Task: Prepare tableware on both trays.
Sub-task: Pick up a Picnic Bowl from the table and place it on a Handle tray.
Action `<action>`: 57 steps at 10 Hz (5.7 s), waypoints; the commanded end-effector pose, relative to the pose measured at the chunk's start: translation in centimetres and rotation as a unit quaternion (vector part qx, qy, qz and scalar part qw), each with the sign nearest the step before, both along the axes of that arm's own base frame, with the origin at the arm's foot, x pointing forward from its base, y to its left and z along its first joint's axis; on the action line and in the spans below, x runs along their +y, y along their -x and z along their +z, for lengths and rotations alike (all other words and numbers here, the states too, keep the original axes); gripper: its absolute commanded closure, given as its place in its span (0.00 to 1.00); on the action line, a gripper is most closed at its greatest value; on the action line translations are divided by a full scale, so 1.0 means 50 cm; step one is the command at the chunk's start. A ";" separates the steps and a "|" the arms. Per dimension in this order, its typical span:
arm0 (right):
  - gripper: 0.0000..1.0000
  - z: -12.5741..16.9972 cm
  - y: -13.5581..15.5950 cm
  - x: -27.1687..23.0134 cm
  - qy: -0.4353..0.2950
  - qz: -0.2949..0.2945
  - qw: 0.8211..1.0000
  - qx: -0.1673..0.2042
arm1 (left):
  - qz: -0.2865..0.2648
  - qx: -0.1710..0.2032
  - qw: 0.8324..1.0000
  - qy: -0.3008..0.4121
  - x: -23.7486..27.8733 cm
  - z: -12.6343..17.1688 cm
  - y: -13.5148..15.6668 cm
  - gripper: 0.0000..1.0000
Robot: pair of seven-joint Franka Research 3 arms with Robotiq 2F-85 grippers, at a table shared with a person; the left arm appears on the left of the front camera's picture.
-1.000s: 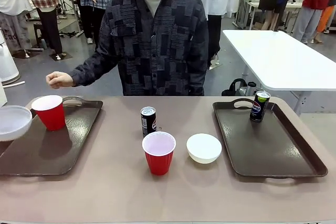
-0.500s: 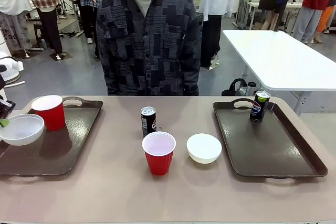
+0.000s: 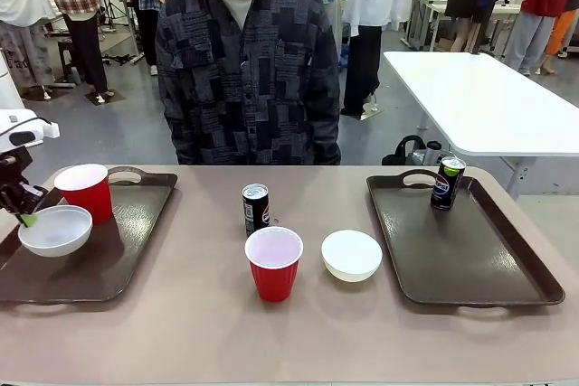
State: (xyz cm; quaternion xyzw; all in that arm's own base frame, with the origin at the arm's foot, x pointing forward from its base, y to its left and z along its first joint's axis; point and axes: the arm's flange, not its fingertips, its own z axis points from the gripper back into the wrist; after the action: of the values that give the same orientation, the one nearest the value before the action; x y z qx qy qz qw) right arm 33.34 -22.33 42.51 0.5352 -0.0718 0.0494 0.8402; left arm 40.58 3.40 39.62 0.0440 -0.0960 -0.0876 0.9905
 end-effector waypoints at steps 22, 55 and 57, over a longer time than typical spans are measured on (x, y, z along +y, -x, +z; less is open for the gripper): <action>0.00 0.001 0.000 -0.001 -0.003 0.000 1.000 -0.001 | 0.017 -0.015 0.999 -0.026 -0.246 0.188 0.238 0.09; 0.00 0.120 -0.016 0.332 0.252 -0.038 0.967 0.023 | 0.053 0.053 0.912 0.403 -0.020 0.218 0.116 0.08; 0.00 0.098 -0.034 0.403 0.288 -0.035 0.956 0.034 | 0.069 0.034 0.907 0.415 0.013 0.211 0.120 0.08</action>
State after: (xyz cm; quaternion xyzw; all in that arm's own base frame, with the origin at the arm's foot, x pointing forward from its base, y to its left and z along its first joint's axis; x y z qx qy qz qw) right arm 34.73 -2.87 48.36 0.2934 -0.0572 0.0308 0.9538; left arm 34.55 4.12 50.89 -0.3599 -0.0687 0.0346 0.9298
